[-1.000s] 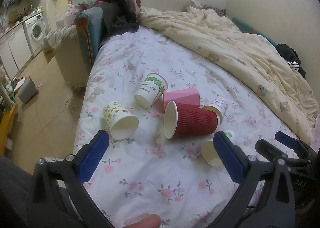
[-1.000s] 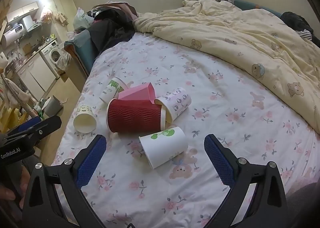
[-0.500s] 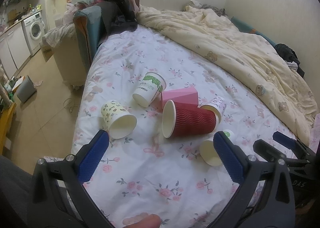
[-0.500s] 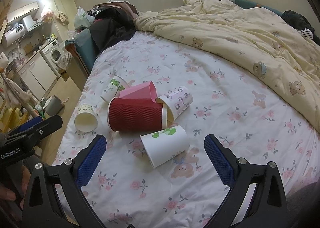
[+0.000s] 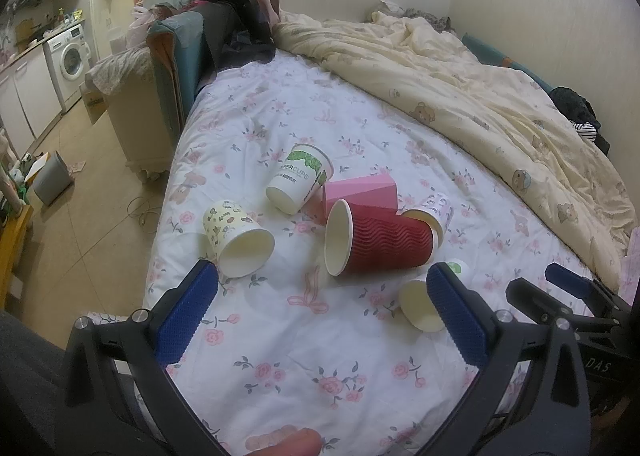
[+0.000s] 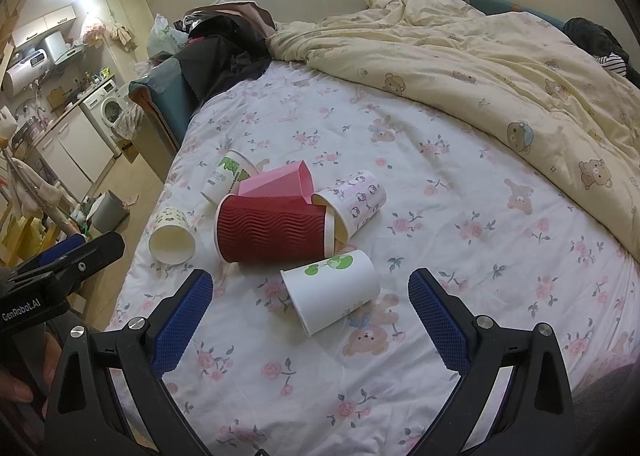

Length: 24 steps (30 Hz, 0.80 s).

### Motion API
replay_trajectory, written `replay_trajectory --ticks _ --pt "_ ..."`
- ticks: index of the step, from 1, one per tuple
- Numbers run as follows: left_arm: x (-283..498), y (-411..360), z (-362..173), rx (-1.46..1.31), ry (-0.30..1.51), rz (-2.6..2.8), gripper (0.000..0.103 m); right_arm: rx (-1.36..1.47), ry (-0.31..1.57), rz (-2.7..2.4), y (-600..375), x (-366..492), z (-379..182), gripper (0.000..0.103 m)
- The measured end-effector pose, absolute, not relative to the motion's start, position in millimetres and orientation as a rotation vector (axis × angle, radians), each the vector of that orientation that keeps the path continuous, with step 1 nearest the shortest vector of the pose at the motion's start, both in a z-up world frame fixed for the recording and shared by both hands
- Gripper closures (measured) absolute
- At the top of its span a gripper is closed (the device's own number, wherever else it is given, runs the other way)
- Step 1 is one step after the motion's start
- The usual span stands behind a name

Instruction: Flip cup upside down

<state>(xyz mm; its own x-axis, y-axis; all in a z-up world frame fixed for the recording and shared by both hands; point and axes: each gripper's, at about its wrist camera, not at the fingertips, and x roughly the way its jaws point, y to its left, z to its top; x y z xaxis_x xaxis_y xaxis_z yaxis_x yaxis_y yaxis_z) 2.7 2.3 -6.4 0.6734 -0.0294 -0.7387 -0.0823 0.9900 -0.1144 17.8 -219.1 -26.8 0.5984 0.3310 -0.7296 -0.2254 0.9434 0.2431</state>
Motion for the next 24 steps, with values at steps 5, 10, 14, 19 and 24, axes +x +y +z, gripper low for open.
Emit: replay_trajectory --ticks 5,10,14,19,24 --pt "2.9 3.7 -7.7 -0.144 0.832 0.038 0.000 0.134 0.876 0.321 -219.6 18.0 -28.4 0.002" --pt "3.1 4.1 -7.9 -0.142 0.832 0.036 0.000 0.132 0.875 0.322 -219.3 17.9 -28.2 0.002" --pt "3.0 4.0 -7.7 -0.143 0.832 0.036 0.000 0.130 0.874 0.324 -219.1 17.5 -28.4 0.002" --pt "1.7 4.5 -7.1 -0.142 0.825 0.039 0.000 0.131 0.875 0.323 -218.6 17.0 -28.7 0.002" --pt "1.2 4.5 -7.1 -0.142 0.825 0.038 0.000 0.130 0.874 0.325 -218.5 17.0 -28.6 0.002"
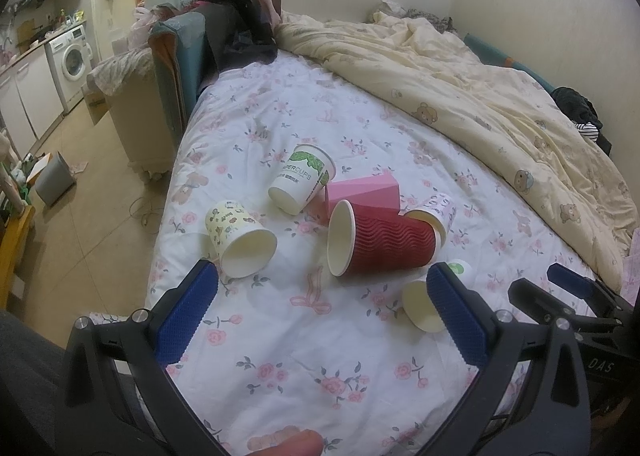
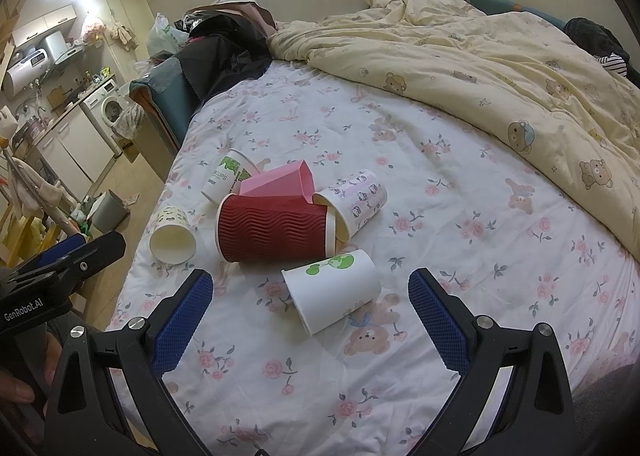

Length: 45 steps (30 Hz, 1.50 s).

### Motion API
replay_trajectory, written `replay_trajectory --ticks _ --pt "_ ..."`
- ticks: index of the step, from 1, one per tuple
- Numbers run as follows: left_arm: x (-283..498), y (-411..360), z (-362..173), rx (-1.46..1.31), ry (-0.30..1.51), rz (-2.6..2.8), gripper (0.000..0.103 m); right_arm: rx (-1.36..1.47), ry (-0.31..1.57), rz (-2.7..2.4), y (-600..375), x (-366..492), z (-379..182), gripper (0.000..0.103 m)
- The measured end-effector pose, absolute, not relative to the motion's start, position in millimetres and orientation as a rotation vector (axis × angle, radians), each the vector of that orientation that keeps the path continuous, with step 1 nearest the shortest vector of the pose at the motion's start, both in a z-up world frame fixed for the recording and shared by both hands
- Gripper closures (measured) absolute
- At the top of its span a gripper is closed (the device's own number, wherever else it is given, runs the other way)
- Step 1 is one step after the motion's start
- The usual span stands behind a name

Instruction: Flip cup upside down

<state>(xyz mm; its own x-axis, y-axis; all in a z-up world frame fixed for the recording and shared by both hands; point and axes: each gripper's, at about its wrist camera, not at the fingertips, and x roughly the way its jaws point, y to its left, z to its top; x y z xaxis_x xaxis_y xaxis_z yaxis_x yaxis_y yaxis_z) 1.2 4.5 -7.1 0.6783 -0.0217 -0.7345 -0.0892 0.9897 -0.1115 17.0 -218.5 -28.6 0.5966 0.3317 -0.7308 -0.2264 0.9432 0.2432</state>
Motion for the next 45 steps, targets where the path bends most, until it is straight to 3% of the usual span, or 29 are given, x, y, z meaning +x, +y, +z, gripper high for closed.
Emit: replay_trajectory --ticks 25,36,45 --pt "3.8 7.2 -8.2 -0.141 0.855 0.047 0.000 0.176 0.942 0.380 -222.3 31.1 -21.6 0.002" --pt "28.0 24.4 -5.3 -0.159 0.939 0.067 0.000 -0.120 0.992 0.597 -187.8 85.6 2.9 0.002" --pt "62.6 30.4 -15.1 -0.150 0.991 0.080 0.000 -0.346 1.059 0.722 -154.0 128.9 -16.3 0.003"
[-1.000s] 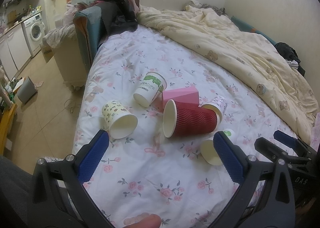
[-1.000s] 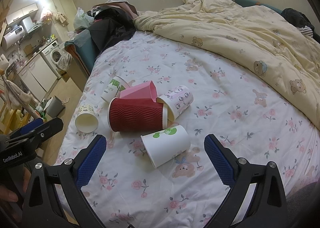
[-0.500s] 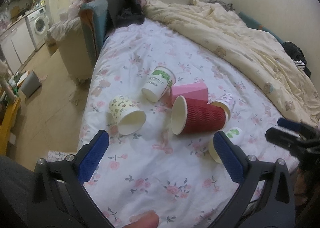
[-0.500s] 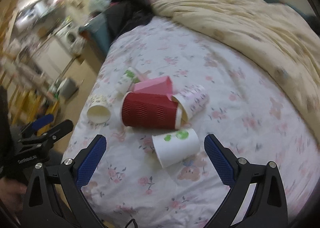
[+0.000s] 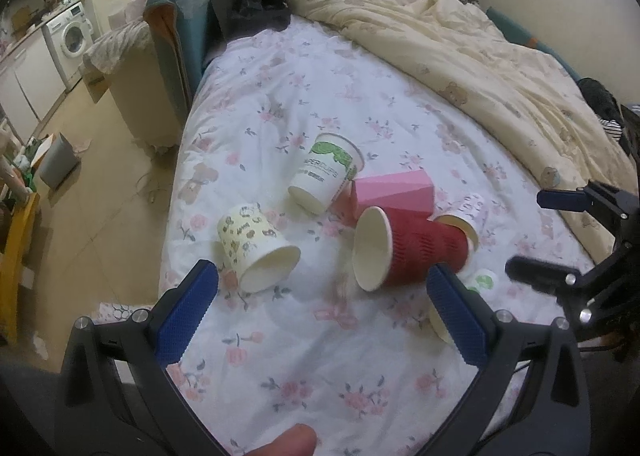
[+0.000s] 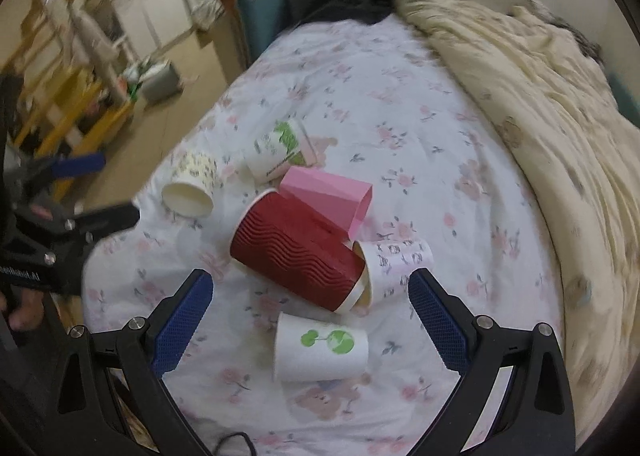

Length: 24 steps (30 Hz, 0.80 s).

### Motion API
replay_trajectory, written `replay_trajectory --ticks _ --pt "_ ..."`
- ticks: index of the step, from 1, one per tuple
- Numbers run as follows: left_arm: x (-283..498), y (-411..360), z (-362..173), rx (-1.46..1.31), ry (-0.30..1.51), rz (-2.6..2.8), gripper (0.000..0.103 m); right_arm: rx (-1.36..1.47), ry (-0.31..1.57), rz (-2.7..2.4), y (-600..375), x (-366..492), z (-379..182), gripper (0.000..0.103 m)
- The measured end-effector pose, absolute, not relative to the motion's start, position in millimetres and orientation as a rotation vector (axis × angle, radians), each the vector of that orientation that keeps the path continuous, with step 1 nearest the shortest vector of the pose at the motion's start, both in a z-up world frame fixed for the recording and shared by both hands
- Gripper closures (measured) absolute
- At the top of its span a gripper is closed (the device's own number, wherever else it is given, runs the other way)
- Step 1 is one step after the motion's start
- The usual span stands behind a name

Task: Flip cup upside down
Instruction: 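Move the right gripper to the red ripple cup and close on it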

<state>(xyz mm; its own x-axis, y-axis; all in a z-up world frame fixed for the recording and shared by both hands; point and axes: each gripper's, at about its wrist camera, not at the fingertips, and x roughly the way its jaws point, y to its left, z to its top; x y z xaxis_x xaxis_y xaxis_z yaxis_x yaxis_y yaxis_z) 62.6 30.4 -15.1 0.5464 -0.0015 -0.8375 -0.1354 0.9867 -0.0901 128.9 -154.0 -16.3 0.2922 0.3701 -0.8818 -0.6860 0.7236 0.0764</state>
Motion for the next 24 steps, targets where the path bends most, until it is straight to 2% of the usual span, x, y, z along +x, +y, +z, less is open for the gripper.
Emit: replay_trajectory --ticks 5,7,8,12,24 --pt "75.3 37.3 -32.1 -0.174 1.053 0.112 0.000 -0.533 1.120 0.821 -132.5 145.6 -38.0 0.004" --pt "76.8 39.6 -36.9 -0.178 1.069 0.122 0.000 -0.591 1.131 0.864 -125.6 147.3 -43.9 0.020" --pt "78.0 42.1 -39.2 -0.186 1.080 0.125 0.000 -0.649 1.143 0.898 -119.0 147.9 -49.4 0.022" --pt "82.5 49.3 -47.4 -0.200 1.105 0.133 0.000 -0.787 1.142 0.959 -100.5 149.2 -63.0 0.023" --pt "90.4 49.2 -66.1 -0.200 1.193 0.117 0.000 -0.929 1.254 1.038 -62.9 166.0 -123.8 0.021"
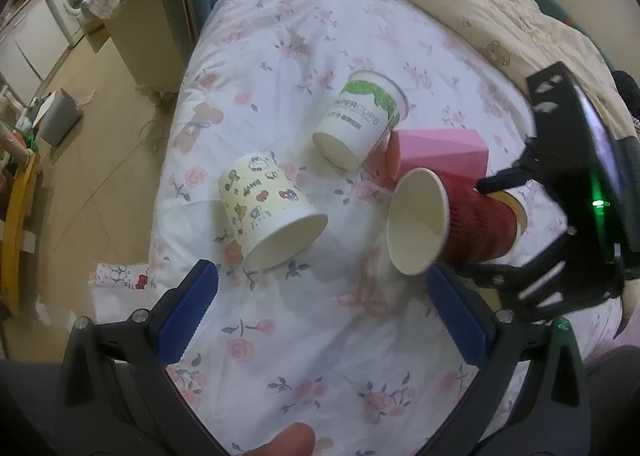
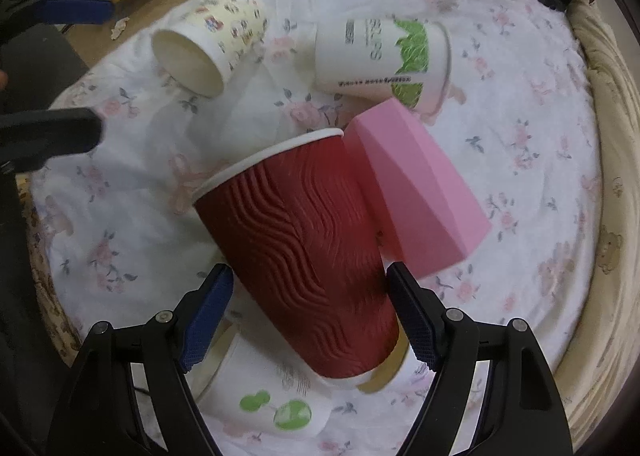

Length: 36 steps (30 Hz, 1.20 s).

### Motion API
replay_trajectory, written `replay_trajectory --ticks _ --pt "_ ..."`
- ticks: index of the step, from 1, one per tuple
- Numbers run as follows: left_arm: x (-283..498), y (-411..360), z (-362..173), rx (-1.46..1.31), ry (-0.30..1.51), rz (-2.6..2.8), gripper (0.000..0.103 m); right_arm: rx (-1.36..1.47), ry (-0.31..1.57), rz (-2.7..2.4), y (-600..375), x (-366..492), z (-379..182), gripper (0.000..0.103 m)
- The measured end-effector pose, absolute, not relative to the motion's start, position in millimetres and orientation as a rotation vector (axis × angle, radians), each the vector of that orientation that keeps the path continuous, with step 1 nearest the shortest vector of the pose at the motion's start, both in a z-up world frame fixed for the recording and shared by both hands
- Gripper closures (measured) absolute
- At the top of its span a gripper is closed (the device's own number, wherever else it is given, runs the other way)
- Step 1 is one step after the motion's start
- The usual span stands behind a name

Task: Flip cup upside down
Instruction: 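Move the right gripper to the red ripple cup and close on it, then lift the red ripple cup with the right gripper and turn it upright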

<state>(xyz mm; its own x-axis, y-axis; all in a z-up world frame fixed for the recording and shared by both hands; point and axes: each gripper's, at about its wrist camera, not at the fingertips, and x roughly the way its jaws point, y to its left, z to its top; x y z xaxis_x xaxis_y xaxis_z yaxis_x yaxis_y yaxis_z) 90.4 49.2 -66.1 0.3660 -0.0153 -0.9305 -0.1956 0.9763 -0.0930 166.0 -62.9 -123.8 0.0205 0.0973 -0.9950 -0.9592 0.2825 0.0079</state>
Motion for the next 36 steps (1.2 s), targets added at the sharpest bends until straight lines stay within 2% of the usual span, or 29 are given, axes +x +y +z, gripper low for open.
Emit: replay_trajectory --ticks 8,13,23,27,36 --pt "87.6 48.3 -64.7 -0.203 1.197 0.106 0.000 -1.016 1.195 0.990 -56.5 161.3 -144.6 0.017" --pt "84.7 48.7 -59.4 -0.207 1.177 0.104 0.000 -0.994 1.186 0.993 -58.4 160.8 -144.5 0.023" --pt "75.2 52.7 -42.9 -0.218 1.120 0.100 0.000 -0.750 1.111 0.923 -74.3 163.4 -62.4 0.023" --pt "71.0 52.9 -35.7 -0.212 1.094 0.107 0.000 -0.571 1.134 0.859 -96.0 159.1 -29.5 0.023" --pt "46.4 36.2 -32.5 -0.153 1.081 0.069 0.000 -0.217 1.142 0.774 -143.7 92.9 2.6 0.023"
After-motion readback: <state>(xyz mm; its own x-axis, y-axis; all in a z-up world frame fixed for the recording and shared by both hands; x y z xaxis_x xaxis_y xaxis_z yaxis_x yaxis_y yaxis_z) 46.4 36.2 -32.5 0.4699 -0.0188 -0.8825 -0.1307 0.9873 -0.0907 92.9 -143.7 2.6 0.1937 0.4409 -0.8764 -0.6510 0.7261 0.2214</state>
